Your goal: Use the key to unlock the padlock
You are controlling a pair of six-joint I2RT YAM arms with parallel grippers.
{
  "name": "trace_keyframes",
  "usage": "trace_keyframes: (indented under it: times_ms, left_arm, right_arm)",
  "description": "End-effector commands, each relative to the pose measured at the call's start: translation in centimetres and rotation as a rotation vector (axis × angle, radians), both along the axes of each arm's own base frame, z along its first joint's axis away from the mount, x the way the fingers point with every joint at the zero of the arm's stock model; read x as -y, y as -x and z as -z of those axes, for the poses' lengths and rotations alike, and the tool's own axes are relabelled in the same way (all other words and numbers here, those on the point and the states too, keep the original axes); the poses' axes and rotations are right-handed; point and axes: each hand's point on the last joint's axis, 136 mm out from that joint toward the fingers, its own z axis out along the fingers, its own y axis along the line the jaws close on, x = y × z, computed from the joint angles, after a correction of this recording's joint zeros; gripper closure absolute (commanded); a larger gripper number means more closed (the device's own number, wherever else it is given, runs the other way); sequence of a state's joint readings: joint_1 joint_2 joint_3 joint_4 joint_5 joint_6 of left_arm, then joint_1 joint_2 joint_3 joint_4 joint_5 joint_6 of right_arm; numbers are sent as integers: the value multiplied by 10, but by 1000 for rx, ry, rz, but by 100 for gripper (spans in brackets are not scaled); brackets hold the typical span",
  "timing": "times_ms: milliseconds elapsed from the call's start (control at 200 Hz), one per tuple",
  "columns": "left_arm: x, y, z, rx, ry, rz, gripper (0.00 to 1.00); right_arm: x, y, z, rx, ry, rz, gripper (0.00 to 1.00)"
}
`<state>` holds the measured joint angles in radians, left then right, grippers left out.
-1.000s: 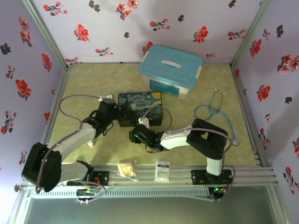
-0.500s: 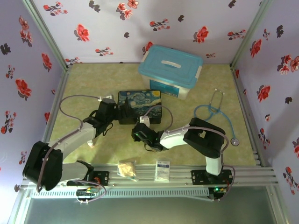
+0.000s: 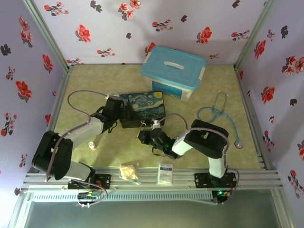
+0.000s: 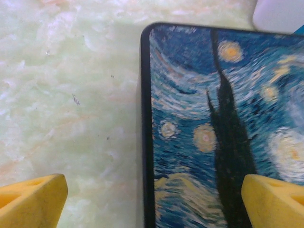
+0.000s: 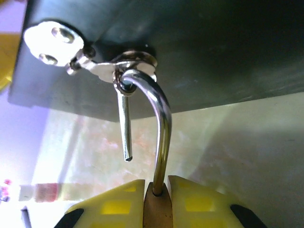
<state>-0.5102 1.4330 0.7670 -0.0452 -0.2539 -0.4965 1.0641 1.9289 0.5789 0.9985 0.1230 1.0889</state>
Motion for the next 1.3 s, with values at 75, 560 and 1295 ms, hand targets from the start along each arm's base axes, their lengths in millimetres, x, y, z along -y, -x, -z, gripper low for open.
trace_keyframes:
  times_ms: [75, 560, 1295]
  left_arm:
    - [-9, 3, 19, -39, -61, 0, 11]
    - [-16, 17, 43, -68, -92, 20, 24]
    - [-10, 21, 59, -79, -74, 66, 32]
  right_arm:
    - [15, -5, 41, -133, -153, 143, 100]
    - [40, -27, 53, -112, -207, 397, 100]
    - [74, -53, 21, 21, -219, 584, 100]
